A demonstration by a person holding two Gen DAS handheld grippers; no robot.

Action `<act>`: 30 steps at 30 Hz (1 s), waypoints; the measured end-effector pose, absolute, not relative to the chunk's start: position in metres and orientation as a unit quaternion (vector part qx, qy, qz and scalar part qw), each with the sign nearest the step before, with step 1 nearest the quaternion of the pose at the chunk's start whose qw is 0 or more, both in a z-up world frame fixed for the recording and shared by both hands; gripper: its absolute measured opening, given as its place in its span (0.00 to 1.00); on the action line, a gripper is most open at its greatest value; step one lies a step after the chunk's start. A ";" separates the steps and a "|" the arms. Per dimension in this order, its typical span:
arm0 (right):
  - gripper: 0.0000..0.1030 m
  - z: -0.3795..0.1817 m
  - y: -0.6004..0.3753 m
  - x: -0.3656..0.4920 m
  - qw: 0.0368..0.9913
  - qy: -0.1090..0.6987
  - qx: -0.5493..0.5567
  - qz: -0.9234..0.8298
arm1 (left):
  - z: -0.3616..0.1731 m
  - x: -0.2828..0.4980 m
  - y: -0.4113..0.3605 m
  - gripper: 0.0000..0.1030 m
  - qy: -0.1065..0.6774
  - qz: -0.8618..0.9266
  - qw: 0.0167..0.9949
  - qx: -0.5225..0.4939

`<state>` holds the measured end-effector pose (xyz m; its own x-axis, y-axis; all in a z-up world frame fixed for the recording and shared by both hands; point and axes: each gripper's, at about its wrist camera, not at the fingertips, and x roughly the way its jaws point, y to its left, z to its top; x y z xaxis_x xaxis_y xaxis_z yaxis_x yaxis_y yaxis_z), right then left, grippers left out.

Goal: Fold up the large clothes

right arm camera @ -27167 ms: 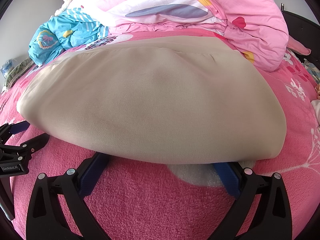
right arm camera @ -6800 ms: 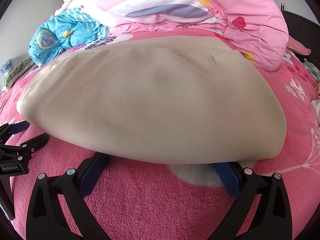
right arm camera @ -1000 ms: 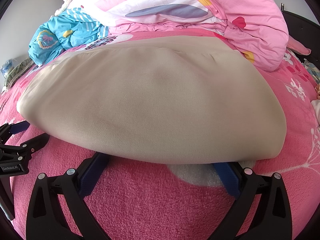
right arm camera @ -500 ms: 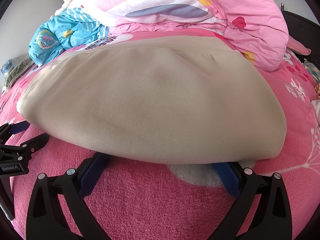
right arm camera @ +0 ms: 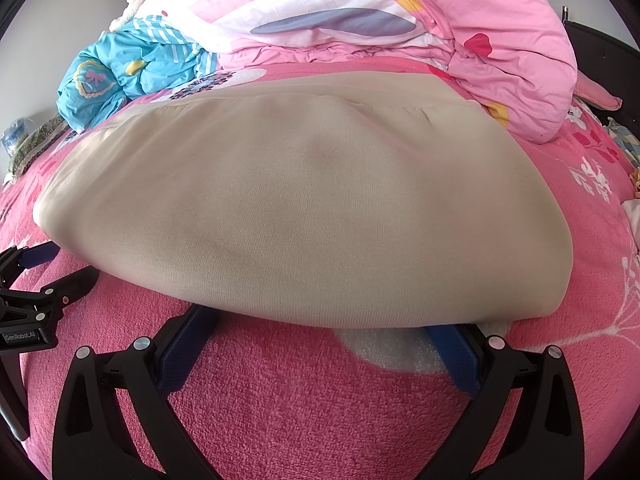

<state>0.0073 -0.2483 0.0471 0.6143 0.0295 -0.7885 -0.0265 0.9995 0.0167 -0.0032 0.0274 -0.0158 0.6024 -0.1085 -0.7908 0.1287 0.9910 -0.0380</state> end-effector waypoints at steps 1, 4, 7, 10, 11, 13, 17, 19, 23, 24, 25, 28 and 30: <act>0.94 0.047 -0.248 0.007 0.898 0.439 0.002 0.015 | -0.016 -0.003 0.027 0.94 0.441 -0.066 0.895 0.011; 0.94 0.047 -0.248 0.007 0.898 0.439 0.002 0.016 | -0.016 -0.003 0.027 0.94 0.441 -0.066 0.895 0.011; 0.94 0.047 -0.248 0.007 0.898 0.439 0.002 0.015 | -0.016 -0.002 0.027 0.94 0.441 -0.066 0.895 0.011; 0.94 0.047 -0.249 0.007 0.898 0.439 0.002 0.016 | -0.016 0.000 0.027 0.94 0.441 -0.066 0.895 0.011; 0.94 0.047 -0.249 0.007 0.898 0.439 0.002 0.016 | -0.016 -0.002 0.027 0.94 0.441 -0.066 0.895 0.011; 0.94 0.047 -0.248 0.007 0.898 0.439 0.002 0.016 | -0.016 -0.003 0.027 0.94 0.441 -0.066 0.895 0.011; 0.94 0.047 -0.249 0.007 0.898 0.439 0.002 0.016 | -0.016 -0.002 0.027 0.94 0.441 -0.066 0.895 0.011; 0.94 0.047 -0.249 0.007 0.898 0.439 0.002 0.016 | -0.016 -0.003 0.027 0.94 0.441 -0.066 0.895 0.011; 0.94 0.047 -0.249 0.007 0.898 0.439 0.002 0.016 | -0.016 -0.003 0.027 0.94 0.441 -0.066 0.895 0.011; 0.94 0.047 -0.249 0.007 0.898 0.439 0.002 0.016 | -0.016 -0.003 0.027 0.94 0.441 -0.066 0.895 0.011; 0.94 0.047 -0.249 0.007 0.898 0.439 0.002 0.016 | -0.016 -0.001 0.027 0.94 0.441 -0.066 0.895 0.011; 0.94 0.047 -0.249 0.007 0.898 0.439 0.002 0.016 | -0.016 0.000 0.027 0.94 0.441 -0.066 0.895 0.011; 0.94 0.047 -0.249 0.007 0.898 0.439 0.002 0.016 | -0.016 -0.003 0.027 0.94 0.441 -0.066 0.895 0.011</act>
